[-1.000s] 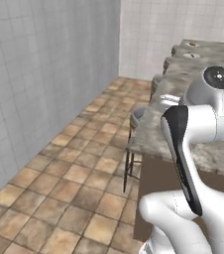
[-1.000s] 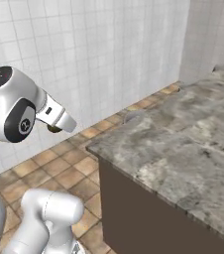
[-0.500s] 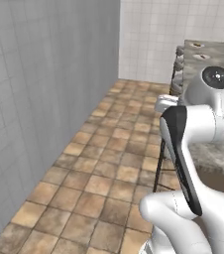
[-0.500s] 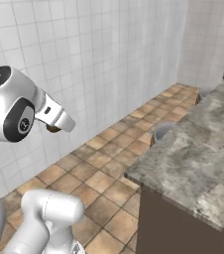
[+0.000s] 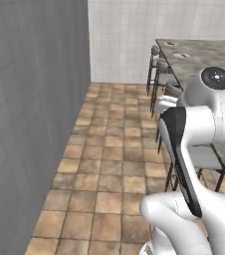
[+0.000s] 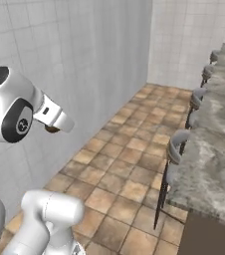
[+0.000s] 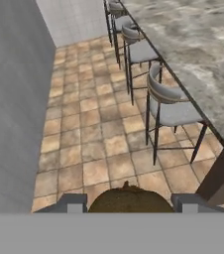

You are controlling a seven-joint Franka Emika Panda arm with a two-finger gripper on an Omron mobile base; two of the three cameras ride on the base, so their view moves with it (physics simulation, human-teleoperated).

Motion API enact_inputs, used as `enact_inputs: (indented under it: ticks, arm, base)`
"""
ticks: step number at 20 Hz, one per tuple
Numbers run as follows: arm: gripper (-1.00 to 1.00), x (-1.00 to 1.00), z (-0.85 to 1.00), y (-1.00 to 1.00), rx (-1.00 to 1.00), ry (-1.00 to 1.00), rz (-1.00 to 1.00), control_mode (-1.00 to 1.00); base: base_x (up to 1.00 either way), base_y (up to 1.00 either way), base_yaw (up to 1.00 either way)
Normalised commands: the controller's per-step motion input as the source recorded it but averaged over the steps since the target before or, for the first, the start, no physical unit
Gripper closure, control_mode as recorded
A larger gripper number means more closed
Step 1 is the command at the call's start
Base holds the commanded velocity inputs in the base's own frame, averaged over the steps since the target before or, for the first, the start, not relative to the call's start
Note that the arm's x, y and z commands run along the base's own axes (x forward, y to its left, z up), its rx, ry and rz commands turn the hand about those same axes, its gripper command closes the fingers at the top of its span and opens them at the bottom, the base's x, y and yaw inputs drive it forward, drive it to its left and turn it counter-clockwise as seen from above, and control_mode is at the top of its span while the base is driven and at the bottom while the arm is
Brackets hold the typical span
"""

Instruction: Pick up the kiwi and banana from the fridge and place one fruit on each plate on the dining counter.

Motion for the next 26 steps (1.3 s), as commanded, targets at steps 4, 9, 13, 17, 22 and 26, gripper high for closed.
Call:
enact_inputs:
  ticks: [4,9,13,17,22,26]
  arm:
    - [1.00,0.00,0.00,0.00,0.00,0.00,0.00,1.00]
    - [1.00,0.00,0.00,0.00,0.00,0.00,0.00,1.00]
    - [1.00,0.00,0.00,0.00,0.00,0.00,0.00,1.00]
    - [1.00,0.00,0.00,0.00,0.00,0.00,0.00,1.00]
    - [1.00,0.00,0.00,0.00,0.00,0.00,0.00,1.00]
    - [1.00,0.00,0.00,0.00,0.00,0.00,0.00,1.00]
  base:
    - [0.87,0.96,-0.44]
    - [0.89,0.98,-0.41]
    - [0.94,0.84,-0.43]
    - [0.99,0.75,-0.43]
    - [1.00,0.62,-0.40]
    - [1.00,0.55,-0.37]
